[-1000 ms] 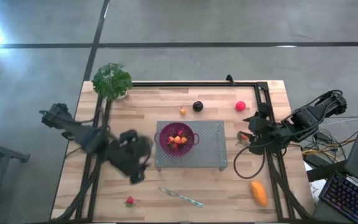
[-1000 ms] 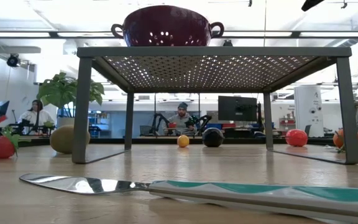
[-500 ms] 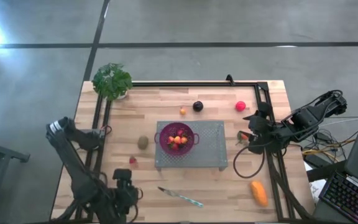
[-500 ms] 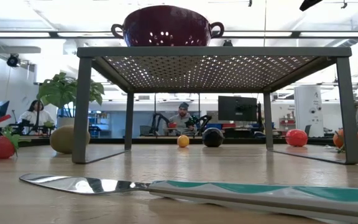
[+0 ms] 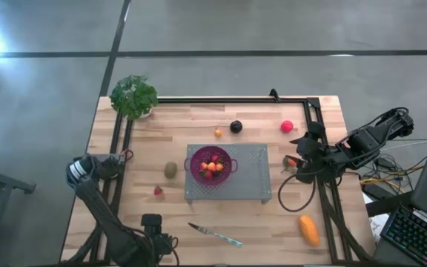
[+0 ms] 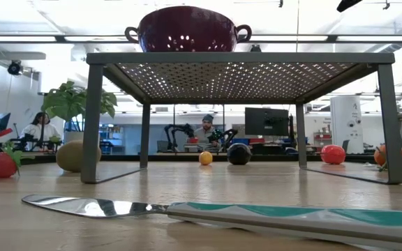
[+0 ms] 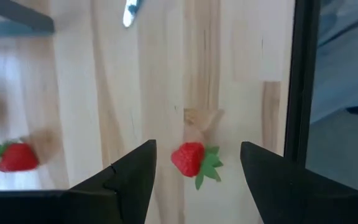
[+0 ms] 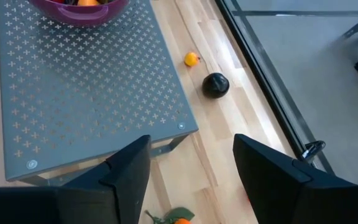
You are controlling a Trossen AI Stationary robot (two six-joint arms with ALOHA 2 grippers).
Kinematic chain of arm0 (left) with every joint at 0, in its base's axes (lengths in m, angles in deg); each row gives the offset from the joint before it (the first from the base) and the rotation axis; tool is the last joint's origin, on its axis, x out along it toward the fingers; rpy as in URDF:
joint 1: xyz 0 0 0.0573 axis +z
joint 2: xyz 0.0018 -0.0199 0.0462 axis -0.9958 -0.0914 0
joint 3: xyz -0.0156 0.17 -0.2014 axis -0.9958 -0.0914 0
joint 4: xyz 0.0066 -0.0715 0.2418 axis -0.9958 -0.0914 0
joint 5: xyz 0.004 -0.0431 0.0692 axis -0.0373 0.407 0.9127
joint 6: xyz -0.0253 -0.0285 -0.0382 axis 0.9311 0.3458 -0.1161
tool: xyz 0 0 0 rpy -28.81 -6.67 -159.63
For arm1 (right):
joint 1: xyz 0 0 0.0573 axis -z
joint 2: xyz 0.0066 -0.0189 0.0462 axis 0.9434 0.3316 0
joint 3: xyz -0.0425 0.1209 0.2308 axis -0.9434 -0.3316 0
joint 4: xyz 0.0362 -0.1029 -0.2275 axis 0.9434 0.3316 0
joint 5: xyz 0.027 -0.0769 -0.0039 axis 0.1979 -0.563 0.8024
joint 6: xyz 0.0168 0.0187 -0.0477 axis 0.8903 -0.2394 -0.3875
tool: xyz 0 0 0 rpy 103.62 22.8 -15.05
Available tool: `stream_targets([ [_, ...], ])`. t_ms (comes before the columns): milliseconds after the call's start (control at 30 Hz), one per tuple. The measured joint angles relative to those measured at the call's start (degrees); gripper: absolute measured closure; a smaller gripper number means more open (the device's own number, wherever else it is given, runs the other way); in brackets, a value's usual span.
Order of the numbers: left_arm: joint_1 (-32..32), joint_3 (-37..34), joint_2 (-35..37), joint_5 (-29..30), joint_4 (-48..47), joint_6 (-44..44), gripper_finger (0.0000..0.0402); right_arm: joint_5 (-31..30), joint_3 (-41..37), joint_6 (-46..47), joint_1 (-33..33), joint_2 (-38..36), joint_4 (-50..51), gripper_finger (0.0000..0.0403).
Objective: Pick & Place Fruit
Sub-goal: Put the strawberry into the purple strainer bowl
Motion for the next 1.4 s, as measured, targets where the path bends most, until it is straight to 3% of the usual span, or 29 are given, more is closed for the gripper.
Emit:
stream_targets([
  [333,-0.25,-0.57,-0.59,0.62,0.31,2.25,0.0164,0.01,0.0,0.03,0.0,0.0,-0.06,0.0166],
  [600,-1.07,-8.98,-0.44,-0.32,12.9,4.05,0.0164,-0.14,0.0,0.02,0.0,0.0,-0.08,0.0144],
  [800,-1.01,-11.52,-0.43,-3.78,10.76,6.16,0.0169,-0.36,0.0,0.07,0.0,0.0,-0.1,0.0135],
  [1400,-1.05,-13.9,-0.11,-4.64,11.91,6.99,0.0204,-0.38,0.0,0.33,-0.02,0.0,-0.17,0.0167],
])
